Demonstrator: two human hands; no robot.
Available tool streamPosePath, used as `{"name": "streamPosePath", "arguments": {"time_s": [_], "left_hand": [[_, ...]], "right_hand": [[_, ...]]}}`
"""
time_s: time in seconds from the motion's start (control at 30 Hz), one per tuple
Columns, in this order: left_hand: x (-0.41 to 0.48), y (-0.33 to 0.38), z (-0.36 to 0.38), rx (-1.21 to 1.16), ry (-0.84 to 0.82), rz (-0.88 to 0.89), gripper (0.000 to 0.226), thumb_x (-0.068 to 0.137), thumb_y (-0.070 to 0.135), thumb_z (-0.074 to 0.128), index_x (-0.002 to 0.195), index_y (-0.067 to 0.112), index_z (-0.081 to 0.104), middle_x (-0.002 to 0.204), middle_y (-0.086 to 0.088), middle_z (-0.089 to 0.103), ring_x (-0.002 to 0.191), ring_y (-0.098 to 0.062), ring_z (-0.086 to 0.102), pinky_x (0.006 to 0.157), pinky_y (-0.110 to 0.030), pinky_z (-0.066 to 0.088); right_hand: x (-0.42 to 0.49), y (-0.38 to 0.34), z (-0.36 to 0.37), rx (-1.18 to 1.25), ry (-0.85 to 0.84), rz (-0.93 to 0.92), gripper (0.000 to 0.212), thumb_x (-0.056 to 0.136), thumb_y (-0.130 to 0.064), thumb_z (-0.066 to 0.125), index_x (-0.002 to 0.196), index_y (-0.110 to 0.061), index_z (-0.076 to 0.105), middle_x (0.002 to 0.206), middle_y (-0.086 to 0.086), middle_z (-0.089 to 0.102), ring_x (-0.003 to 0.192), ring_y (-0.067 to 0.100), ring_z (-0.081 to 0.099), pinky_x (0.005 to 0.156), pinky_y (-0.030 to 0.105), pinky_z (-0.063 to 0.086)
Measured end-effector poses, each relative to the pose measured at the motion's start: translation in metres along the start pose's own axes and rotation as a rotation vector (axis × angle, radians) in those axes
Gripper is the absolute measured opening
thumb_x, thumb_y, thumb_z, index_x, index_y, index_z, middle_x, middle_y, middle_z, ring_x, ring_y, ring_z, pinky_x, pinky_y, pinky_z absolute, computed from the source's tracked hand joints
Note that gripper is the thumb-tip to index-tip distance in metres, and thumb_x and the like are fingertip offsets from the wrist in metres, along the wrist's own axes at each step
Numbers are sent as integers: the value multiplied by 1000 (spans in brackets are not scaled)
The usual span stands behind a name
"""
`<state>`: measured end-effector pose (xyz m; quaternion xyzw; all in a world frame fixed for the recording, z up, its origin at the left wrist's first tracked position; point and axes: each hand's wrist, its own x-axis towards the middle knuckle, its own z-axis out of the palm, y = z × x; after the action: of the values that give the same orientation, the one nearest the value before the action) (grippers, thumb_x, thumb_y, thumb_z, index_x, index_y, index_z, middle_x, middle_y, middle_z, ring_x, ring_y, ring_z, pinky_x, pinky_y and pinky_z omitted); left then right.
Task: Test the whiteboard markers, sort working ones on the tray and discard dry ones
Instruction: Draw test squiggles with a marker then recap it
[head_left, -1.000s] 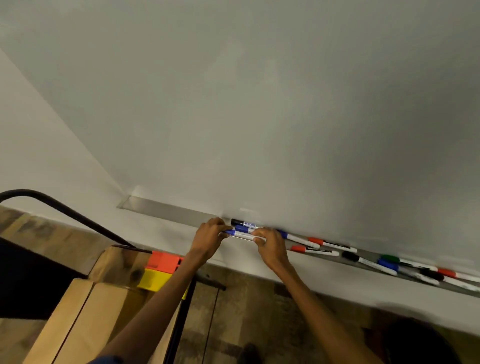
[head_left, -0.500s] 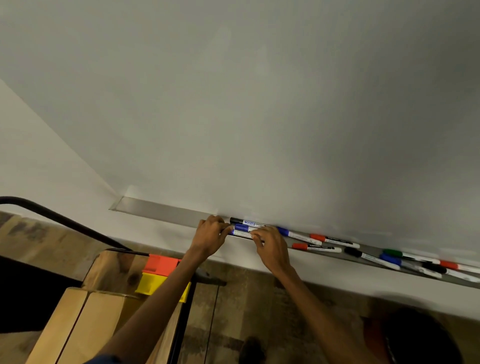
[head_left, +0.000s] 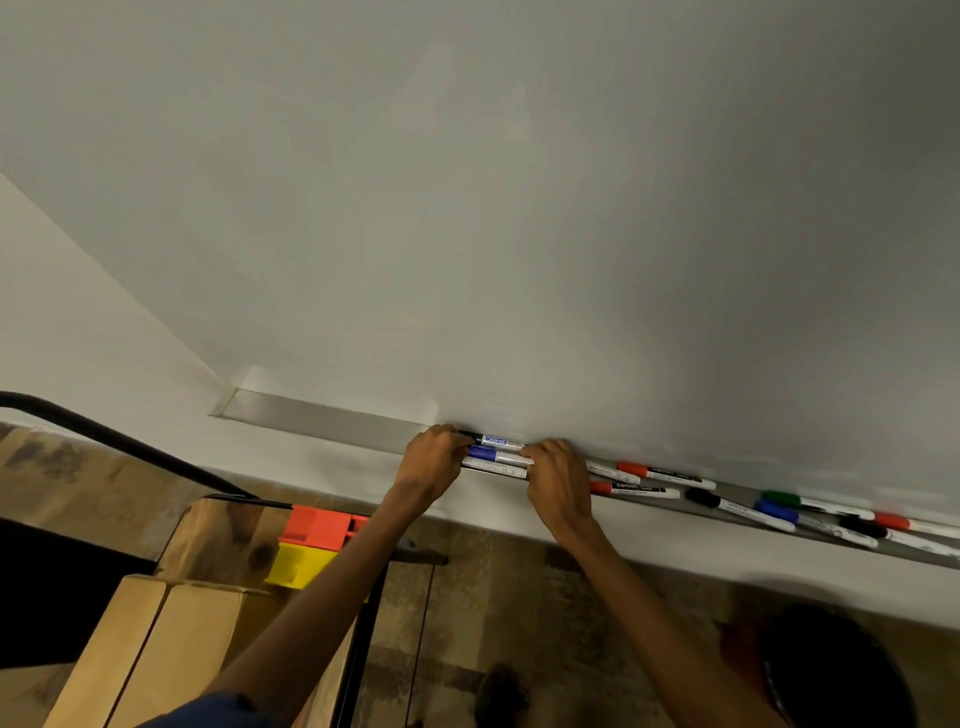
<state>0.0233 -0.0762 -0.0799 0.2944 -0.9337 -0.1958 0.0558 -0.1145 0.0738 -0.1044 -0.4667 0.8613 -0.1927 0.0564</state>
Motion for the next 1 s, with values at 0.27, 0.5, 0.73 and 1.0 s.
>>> {"name": "streamPosePath", "arguments": {"time_s": [0.27, 0.5, 0.73, 1.0], "left_hand": [[-1, 5, -2, -34, 39, 46, 24, 90, 19, 57, 112, 20, 66, 107, -2, 68, 94, -22, 62, 82, -36, 51], [5, 22, -18, -60, 10, 170, 28, 93, 16, 56, 121, 14, 60, 117, -5, 61, 102, -22, 60, 86, -35, 53], [-2, 47, -39, -50, -9, 266, 27, 93, 13, 53, 119, 12, 59, 116, -6, 62, 100, -23, 60, 87, -34, 50], [-18, 97, -55, 65, -42, 342, 30, 92, 10, 48, 121, 16, 53, 114, -5, 58, 96, -27, 59, 80, -37, 48]], "right_hand": [[-3, 2, -7, -5, 7, -55, 43, 55, 2, 84, 94, -9, 70, 89, 8, 68, 83, 26, 63, 68, 37, 55], [1, -7, -36, -20, 28, -80, 36, 62, -10, 82, 95, -11, 67, 92, 8, 67, 87, 27, 62, 79, 41, 52], [-2, -19, -63, -27, 114, -178, 24, 81, -25, 66, 102, -13, 66, 97, 6, 69, 90, 25, 63, 83, 39, 49], [-21, -5, -114, -19, 150, -288, 16, 88, -21, 62, 100, -11, 66, 93, 6, 69, 85, 23, 63, 70, 38, 55]]}}
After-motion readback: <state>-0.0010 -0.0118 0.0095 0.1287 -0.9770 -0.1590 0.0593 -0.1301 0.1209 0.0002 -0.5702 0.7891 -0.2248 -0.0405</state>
